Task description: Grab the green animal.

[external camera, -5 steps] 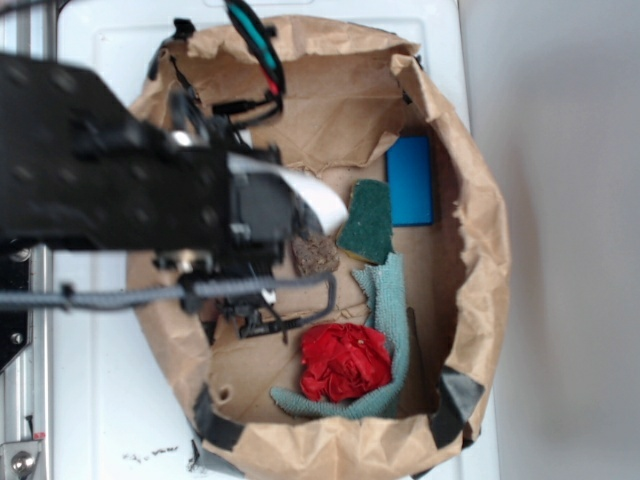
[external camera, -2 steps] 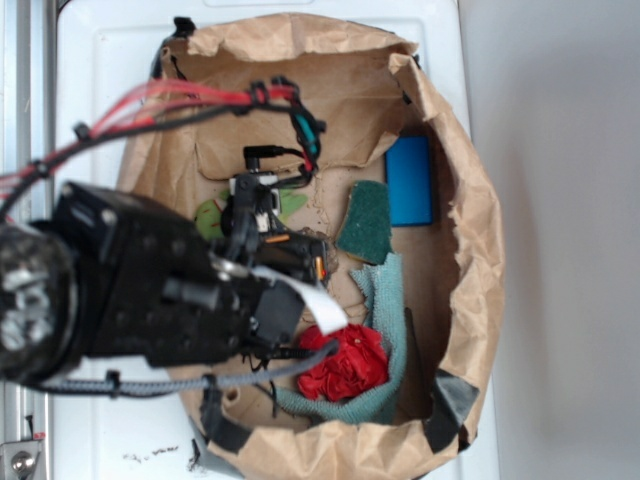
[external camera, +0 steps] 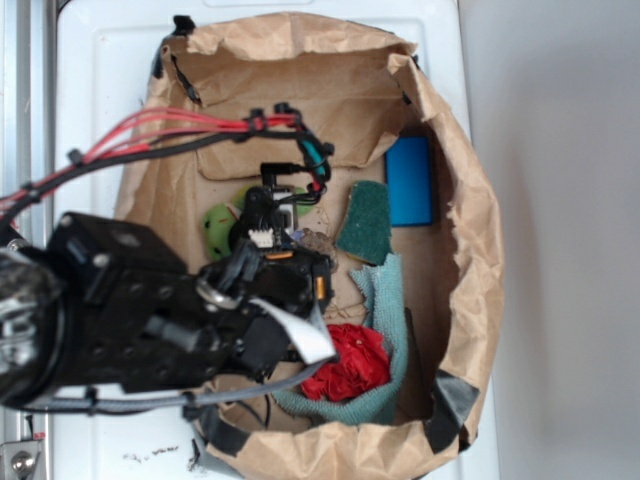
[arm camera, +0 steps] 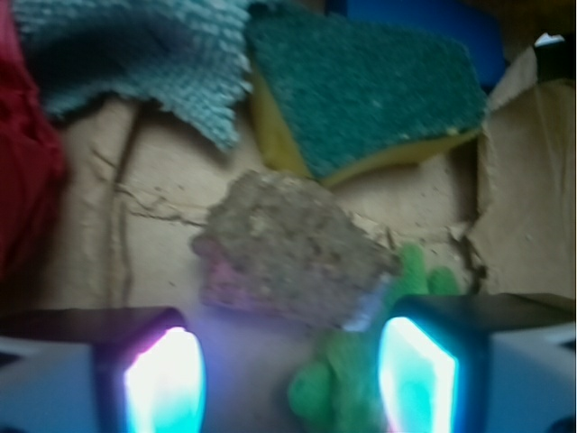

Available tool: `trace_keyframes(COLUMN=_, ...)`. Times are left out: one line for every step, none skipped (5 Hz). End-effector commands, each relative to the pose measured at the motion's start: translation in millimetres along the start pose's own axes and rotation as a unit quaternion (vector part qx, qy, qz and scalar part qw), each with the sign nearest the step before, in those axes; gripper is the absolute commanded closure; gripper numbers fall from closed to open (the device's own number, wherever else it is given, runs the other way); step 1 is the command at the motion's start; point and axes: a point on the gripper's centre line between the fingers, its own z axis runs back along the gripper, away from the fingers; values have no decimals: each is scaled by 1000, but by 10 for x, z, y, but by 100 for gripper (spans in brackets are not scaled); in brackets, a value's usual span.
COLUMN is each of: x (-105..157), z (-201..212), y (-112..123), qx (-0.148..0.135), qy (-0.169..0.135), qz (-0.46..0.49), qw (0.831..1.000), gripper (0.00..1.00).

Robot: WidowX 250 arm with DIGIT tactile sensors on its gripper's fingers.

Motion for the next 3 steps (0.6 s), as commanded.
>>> trace_keyframes(x=83, z=136, y=13, qx=-2, qy=-20, qz=2, qw=1000, gripper=80)
trace_keyframes(x=85, z=218, y=102, qx=-12, qy=-13, qz=10, qw=1000, gripper=0)
trace_keyframes(x=88, z=354, y=179, qx=-25, qy=-14, qz=17, qw=999, gripper=0)
